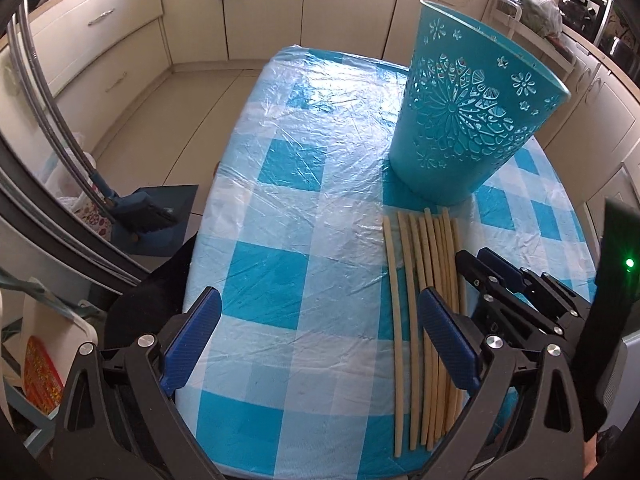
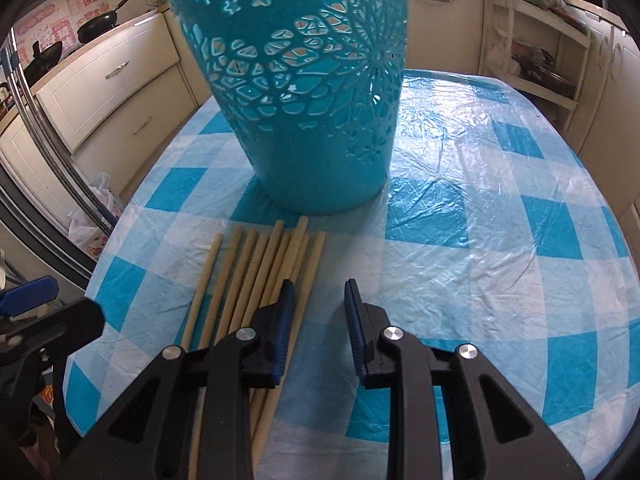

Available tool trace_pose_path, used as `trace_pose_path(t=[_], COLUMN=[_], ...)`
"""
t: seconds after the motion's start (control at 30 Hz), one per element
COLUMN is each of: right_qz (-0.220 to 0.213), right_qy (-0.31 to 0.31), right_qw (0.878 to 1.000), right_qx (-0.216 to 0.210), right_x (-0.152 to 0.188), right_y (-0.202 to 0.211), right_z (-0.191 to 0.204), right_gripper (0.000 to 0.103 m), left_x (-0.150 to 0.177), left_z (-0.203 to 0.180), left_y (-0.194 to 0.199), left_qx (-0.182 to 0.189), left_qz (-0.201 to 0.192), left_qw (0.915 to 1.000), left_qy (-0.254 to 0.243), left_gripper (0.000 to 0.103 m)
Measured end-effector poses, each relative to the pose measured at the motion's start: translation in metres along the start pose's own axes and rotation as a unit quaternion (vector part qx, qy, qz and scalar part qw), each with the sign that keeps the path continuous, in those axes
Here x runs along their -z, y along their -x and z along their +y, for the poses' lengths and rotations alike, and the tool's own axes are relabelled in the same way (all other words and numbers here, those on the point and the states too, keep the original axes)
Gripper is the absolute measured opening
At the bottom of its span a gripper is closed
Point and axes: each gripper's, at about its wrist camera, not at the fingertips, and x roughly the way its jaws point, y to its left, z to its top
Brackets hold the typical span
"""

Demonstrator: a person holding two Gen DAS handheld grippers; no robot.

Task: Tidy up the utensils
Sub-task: 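Reach the left tool to the wooden chopsticks and grasp one chopstick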

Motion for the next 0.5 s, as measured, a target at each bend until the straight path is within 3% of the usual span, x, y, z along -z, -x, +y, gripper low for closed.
trace_pose_path(t=[0.07, 0.13, 0.33, 0.5], right_qz=[0.001, 0.005, 0.005, -0.001], right_qy=[0.011, 0.027, 0.034, 0.019], right_qw=[1.000, 1.000, 0.999, 1.000], right_qx=[-0.002, 0.008, 0.011, -0.007], right_x=[0.000, 0.001, -0.001, -0.003], right_y=[0.001, 0.002, 0.005, 0.004], right_z=[-0.003, -0.006, -0.025, -0.030], right_gripper=[0.021, 0.010, 0.009, 0.009], left_x=[-0.003, -0.006, -0.015, -0.020], left_z=[-0.003, -0.007, -0.021, -0.026], left_y=[-0.009, -0.016, -0.042, -0.063], left_qx=[0.002, 0.002, -0.016, -0.036], left_qz=[0.007, 0.011, 0.022, 0.038], left_qw=[1.0000, 0.9999, 0.9995, 0.9984], left_qy=[-0.001, -0.003, -0.016, -0.021], left_gripper=[0.095, 0.095, 0.094, 0.077])
